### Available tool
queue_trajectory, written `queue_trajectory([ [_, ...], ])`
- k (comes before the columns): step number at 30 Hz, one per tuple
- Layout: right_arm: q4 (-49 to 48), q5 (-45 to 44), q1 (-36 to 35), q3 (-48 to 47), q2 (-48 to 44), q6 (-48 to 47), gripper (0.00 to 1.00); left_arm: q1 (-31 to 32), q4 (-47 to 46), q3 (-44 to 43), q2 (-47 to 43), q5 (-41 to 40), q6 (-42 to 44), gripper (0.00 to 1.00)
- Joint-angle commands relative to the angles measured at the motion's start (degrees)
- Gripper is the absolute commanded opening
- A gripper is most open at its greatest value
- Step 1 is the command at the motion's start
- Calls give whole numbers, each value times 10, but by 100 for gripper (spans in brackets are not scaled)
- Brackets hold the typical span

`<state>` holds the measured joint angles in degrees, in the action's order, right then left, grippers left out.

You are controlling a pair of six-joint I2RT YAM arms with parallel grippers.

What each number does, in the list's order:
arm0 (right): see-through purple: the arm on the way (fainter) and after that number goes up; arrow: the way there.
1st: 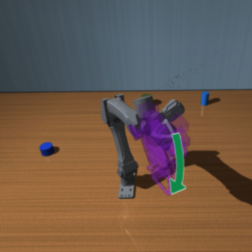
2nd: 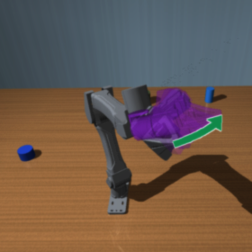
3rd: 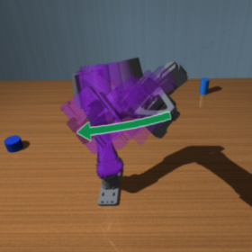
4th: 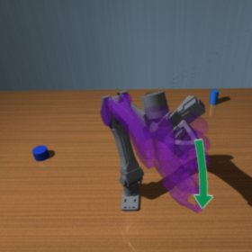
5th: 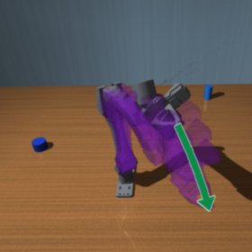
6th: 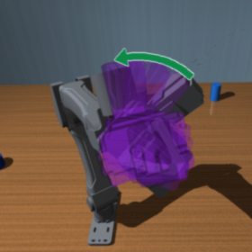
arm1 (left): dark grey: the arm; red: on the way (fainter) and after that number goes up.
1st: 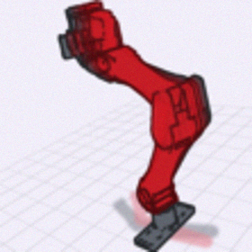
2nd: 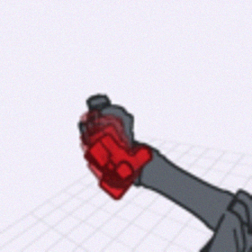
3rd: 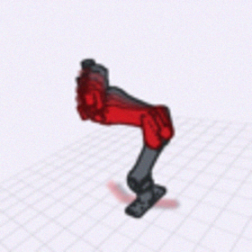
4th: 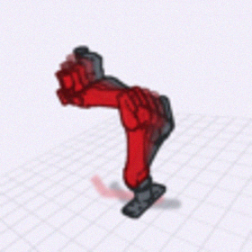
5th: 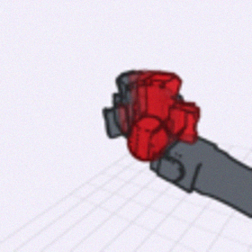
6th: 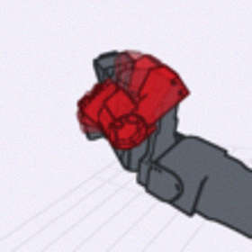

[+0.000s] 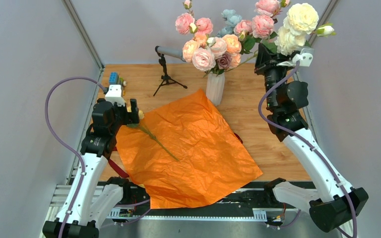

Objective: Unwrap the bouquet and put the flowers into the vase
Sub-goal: Insert the fake flower into the vase.

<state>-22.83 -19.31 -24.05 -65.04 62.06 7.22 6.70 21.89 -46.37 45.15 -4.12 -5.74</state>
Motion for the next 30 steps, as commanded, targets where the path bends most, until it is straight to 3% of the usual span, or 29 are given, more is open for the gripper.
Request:
queue_trajectory([
  [1, 28, 17, 7, -47, -2, 44, 0, -3, -13, 0, -8, -8, 12, 100],
  [18, 84, 11, 8, -73, -23, 74, 0, -3, -13, 2, -10, -4, 12, 100],
  [30, 48, -1, 8, -50, -32, 71, 0, -2, -13, 4, -10, -5, 13, 100],
])
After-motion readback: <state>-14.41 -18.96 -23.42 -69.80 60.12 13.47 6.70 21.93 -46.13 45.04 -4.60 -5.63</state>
